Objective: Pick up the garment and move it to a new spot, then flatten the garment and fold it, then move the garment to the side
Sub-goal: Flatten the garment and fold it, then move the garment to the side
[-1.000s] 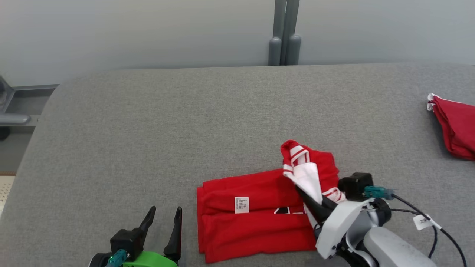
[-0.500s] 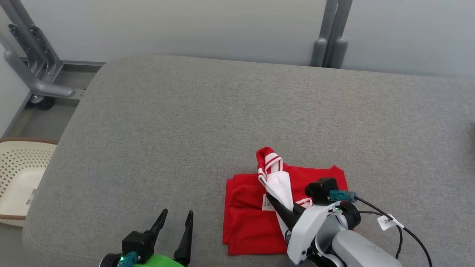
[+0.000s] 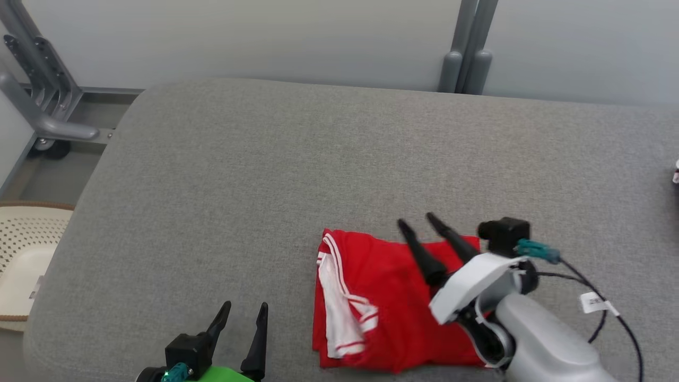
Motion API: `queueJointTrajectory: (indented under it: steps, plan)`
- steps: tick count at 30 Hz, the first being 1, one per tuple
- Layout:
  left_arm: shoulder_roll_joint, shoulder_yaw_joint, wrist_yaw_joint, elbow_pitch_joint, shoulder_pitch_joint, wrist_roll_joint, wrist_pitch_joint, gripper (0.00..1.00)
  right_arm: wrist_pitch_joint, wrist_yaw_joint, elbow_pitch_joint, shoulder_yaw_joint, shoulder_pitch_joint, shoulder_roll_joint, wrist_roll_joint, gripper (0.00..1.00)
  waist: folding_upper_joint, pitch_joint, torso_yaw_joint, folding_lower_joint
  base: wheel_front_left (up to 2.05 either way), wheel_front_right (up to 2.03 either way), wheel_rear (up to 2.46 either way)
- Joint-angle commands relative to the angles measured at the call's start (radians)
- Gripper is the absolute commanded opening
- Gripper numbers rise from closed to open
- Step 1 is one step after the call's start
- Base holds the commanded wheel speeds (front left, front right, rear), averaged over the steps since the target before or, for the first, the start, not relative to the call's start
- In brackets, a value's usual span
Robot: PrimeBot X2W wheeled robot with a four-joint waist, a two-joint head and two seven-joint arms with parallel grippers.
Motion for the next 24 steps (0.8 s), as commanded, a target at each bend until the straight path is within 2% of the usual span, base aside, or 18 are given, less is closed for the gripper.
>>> queueJointTrajectory:
  steps: [1,5,10,16,24]
  plan:
    - [0.003,0.007,-0.001,-0.003,0.013,0.000,0.001,1.00,-0.013,0.000,-0.008,-0.035,0.012,-0.026,0.011,1.00,0.0000,-0.012,-0.025,0.0000,0.00,0.00,0.00]
    - [0.003,0.012,0.001,-0.009,0.018,-0.005,0.001,1.00,-0.026,0.000,-0.007,-0.122,0.068,-0.085,-0.005,1.00,0.0000,-0.021,-0.043,0.0000,0.00,0.00,0.00]
    - [0.003,0.012,0.001,-0.015,0.016,-0.004,0.001,1.00,-0.029,0.000,0.022,-0.199,0.145,-0.105,0.011,1.00,0.0000,-0.019,-0.046,0.0000,0.00,0.00,0.00]
    - [0.003,0.010,0.001,-0.030,0.000,0.014,0.001,1.00,-0.024,0.000,0.075,-0.192,0.187,-0.095,0.020,1.00,0.0000,0.002,-0.021,0.0000,0.00,0.00,0.00]
    - [0.003,0.006,0.000,-0.044,-0.007,0.028,0.001,1.00,-0.006,0.000,0.182,-0.162,0.157,-0.069,0.024,1.00,0.0000,0.014,0.028,0.0000,0.00,0.00,0.00]
